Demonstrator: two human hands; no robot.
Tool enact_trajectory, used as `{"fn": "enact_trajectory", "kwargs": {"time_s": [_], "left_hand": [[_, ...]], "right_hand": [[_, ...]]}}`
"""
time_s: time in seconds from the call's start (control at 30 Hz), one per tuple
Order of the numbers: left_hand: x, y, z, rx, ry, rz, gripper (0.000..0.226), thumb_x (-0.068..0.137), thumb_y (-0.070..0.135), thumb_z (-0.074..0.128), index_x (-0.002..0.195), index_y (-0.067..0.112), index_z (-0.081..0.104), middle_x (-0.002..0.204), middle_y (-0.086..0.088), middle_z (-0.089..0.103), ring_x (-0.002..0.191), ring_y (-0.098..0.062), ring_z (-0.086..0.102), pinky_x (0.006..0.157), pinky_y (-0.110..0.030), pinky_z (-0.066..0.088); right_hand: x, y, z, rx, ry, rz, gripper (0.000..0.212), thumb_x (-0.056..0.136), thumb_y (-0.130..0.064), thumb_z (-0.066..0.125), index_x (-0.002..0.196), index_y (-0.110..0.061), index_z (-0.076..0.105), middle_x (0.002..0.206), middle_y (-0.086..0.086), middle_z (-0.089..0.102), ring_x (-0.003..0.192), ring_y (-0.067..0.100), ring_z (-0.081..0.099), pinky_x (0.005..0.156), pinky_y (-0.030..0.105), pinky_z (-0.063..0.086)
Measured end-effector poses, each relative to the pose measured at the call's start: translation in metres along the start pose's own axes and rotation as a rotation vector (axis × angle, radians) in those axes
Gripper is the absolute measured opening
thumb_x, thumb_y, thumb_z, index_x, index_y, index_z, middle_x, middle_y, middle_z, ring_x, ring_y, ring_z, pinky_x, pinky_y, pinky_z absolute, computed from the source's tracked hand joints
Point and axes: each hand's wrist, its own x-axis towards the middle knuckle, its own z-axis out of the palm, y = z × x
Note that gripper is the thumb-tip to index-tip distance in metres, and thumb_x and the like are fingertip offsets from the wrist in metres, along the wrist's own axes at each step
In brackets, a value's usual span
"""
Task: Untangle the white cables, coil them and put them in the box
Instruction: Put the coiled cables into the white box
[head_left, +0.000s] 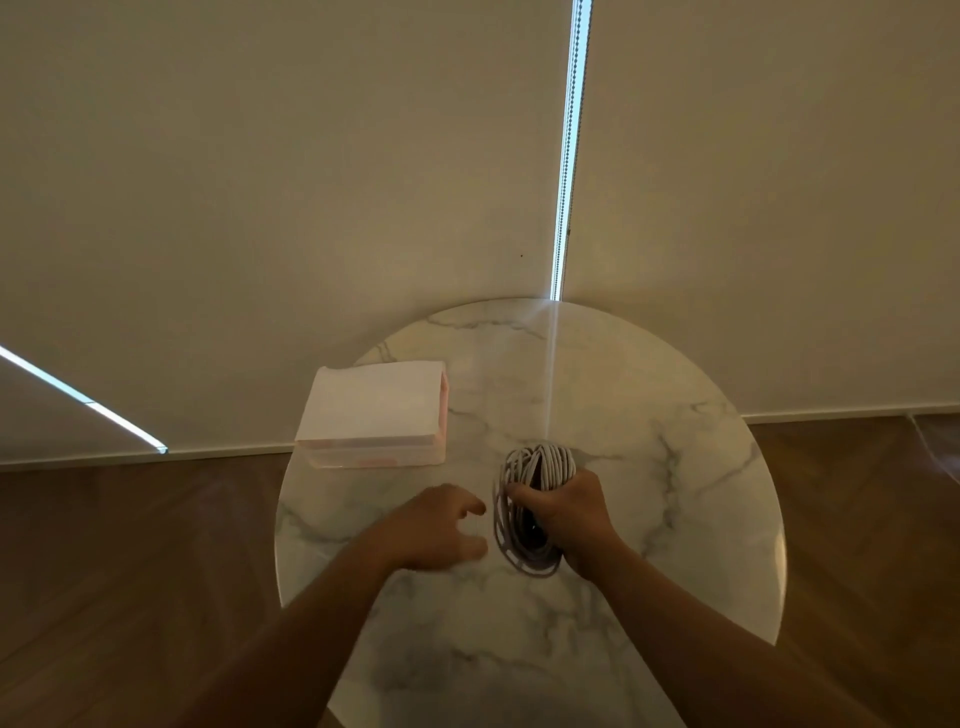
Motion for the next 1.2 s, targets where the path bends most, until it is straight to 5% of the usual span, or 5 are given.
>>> {"fn": "enact_trajectory", "kwargs": {"time_s": [0.1, 0.2, 0.43, 0.83, 1.2], "left_hand": [[0.008, 0.000, -0.007, -0.633, 0.135, -0.062, 0.031, 0.092, 0.031, 0.062, 0.109, 0.006, 0.069, 0.112, -0.015, 0.070, 0.101, -0.024, 0.068, 0.094, -0.043, 0.054], [0.017, 0.016, 0.002, -0.904, 0.108, -0.150, 0.052, 0.085, 0.054, 0.064, 0.105, 0.007, 0.071, 0.099, -0.014, 0.075, 0.092, -0.026, 0.072, 0.081, -0.038, 0.060], [0.027, 0.017, 0.010, -0.941, 0.092, -0.229, 0.083, 0.048, 0.065, 0.085, 0.101, 0.003, 0.071, 0.094, -0.012, 0.076, 0.087, -0.027, 0.074, 0.078, -0.046, 0.060], [0.028, 0.006, 0.014, -1.023, 0.151, -0.266, 0.029, 0.084, 0.023, 0.069, 0.097, -0.004, 0.069, 0.094, -0.024, 0.072, 0.087, -0.039, 0.070, 0.065, -0.042, 0.060], [0.028, 0.000, 0.014, -1.035, 0.235, -0.178, 0.020, 0.089, 0.015, 0.067, 0.094, -0.004, 0.068, 0.090, -0.020, 0.073, 0.081, -0.033, 0.073, 0.066, -0.044, 0.061]], "right_hand": [[0.003, 0.000, -0.002, -0.158, -0.047, -0.082, 0.023, 0.066, -0.015, 0.088, 0.073, -0.024, 0.067, 0.066, -0.011, 0.067, 0.060, -0.001, 0.063, 0.050, 0.014, 0.050], [0.002, 0.003, 0.007, -0.378, -0.099, -0.209, 0.028, 0.063, -0.026, 0.086, 0.083, -0.022, 0.067, 0.069, -0.009, 0.066, 0.063, 0.003, 0.063, 0.058, 0.021, 0.052], [-0.005, 0.018, 0.015, -0.628, -0.103, -0.359, 0.045, 0.071, -0.045, 0.078, 0.102, -0.018, 0.060, 0.092, -0.004, 0.070, 0.077, 0.013, 0.064, 0.064, 0.024, 0.052], [-0.002, 0.011, 0.016, -0.784, -0.288, -0.433, 0.056, 0.075, -0.047, 0.074, 0.120, -0.022, 0.052, 0.114, -0.002, 0.062, 0.093, 0.016, 0.060, 0.076, 0.026, 0.047], [0.004, 0.012, 0.007, -0.986, -0.375, -0.462, 0.114, 0.054, -0.062, 0.081, 0.146, -0.035, 0.020, 0.145, -0.005, 0.041, 0.125, 0.021, 0.046, 0.103, 0.042, 0.044]]}}
